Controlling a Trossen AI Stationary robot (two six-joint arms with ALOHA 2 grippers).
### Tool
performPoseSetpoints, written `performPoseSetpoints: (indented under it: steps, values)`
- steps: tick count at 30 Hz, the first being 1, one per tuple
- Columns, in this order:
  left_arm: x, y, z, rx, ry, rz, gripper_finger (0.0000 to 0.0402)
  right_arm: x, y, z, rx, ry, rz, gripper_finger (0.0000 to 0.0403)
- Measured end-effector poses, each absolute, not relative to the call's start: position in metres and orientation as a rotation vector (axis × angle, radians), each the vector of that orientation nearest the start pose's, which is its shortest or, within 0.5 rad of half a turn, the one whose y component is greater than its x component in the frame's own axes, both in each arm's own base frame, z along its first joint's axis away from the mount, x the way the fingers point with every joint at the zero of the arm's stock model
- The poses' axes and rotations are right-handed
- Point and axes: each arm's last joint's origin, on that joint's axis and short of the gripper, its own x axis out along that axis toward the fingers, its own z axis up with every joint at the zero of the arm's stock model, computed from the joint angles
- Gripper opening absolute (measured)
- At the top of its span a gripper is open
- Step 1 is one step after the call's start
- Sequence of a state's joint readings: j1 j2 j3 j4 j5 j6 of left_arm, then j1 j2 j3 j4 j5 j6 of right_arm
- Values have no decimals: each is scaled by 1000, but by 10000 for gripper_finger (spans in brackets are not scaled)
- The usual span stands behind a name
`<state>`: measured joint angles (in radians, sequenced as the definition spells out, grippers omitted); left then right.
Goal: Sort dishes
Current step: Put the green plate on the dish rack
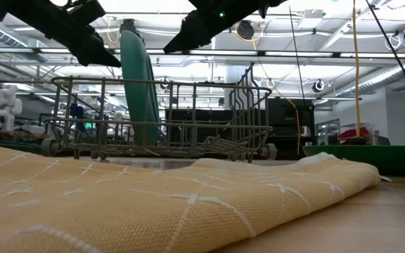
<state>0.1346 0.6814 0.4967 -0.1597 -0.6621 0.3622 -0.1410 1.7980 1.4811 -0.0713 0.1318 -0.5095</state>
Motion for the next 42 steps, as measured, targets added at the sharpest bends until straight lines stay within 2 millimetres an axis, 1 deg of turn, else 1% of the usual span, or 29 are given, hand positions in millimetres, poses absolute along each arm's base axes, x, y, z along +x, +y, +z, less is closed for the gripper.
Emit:
performPoseSetpoints:
  steps: [6, 11, 14, 17, 23, 30, 36, 39, 42]
  values:
    - [136, 33, 265, 332, 460, 693, 80, 398, -61, 312, -495, 552, -137, 112]
    - [133, 27, 267, 284, 416, 616, 80, 376, -60, 318, -408, 682, -135, 112]
    - [133, 27, 267, 287, 418, 610, 80, 361, -59, 320, -328, 775, -184, 112]
    - [133, 27, 267, 294, 419, 610, 80, 346, -52, 319, -265, 893, -255, 112]
    - [133, 27, 267, 314, 423, 606, 80, 318, -27, 320, -134, 1043, -400, 112]
    - [134, 26, 267, 305, 419, 574, 80, 298, 16, 320, -45, 1099, -521, 112]
    - [134, 25, 267, 306, 416, 530, 80, 283, 51, 317, 34, 1103, -620, 112]
    - [135, 25, 267, 312, 411, 530, 80, 276, 63, 304, 98, 1128, -655, 112]
    - [135, 25, 267, 313, 412, 529, 80, 269, 73, 281, 173, 1172, -681, 119]
